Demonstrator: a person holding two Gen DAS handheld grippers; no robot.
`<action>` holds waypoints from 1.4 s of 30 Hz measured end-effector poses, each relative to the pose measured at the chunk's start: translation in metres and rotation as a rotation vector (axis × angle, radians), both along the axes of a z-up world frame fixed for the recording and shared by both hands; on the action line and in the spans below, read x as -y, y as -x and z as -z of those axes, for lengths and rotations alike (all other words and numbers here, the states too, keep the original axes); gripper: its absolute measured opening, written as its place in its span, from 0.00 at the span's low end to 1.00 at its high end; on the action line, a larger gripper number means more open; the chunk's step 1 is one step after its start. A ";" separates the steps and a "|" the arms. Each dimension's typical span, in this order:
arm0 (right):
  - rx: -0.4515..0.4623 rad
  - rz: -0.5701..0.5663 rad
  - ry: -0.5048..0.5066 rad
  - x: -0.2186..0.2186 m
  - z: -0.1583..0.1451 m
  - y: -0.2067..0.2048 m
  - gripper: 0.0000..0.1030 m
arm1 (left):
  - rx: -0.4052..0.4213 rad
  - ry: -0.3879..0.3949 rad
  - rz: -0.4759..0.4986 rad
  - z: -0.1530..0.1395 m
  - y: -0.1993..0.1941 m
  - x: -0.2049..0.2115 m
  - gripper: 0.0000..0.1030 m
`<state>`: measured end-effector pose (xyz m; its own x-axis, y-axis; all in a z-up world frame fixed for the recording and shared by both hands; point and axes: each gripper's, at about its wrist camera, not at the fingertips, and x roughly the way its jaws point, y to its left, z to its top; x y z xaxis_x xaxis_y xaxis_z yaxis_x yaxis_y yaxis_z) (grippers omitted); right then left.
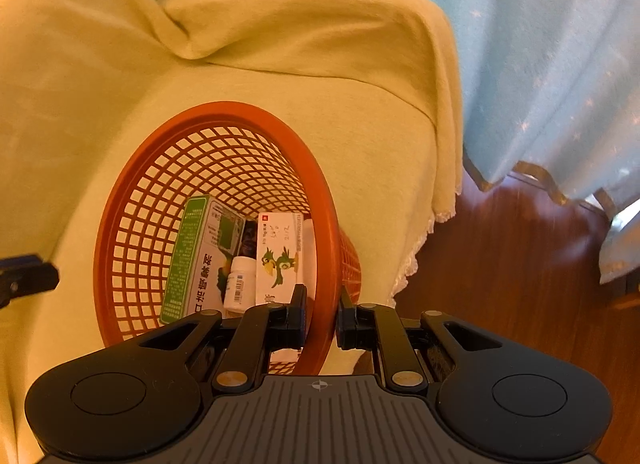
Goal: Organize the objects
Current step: 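Withdraw the open left gripper while the right gripper lowers the orange wastebasket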
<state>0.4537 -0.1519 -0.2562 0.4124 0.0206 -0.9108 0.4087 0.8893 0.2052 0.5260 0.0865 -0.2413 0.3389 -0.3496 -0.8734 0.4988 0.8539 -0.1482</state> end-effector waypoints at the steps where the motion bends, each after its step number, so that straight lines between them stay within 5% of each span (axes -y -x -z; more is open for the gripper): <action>1: -0.002 0.025 -0.017 0.003 0.001 0.001 0.10 | -0.001 -0.001 0.000 0.002 0.000 -0.003 0.23; 19: -0.056 0.418 -0.330 0.049 0.006 0.040 0.07 | -0.002 0.008 0.009 0.008 0.003 -0.020 0.23; 42: -0.027 0.476 -0.404 0.058 -0.001 0.075 0.07 | 0.012 0.001 0.049 0.002 0.011 -0.004 0.23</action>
<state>0.3792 -0.2097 -0.2549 0.4379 0.1859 -0.8796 0.7507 0.4628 0.4715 0.5149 0.0901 -0.2430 0.3318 -0.3673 -0.8689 0.5420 0.8281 -0.1430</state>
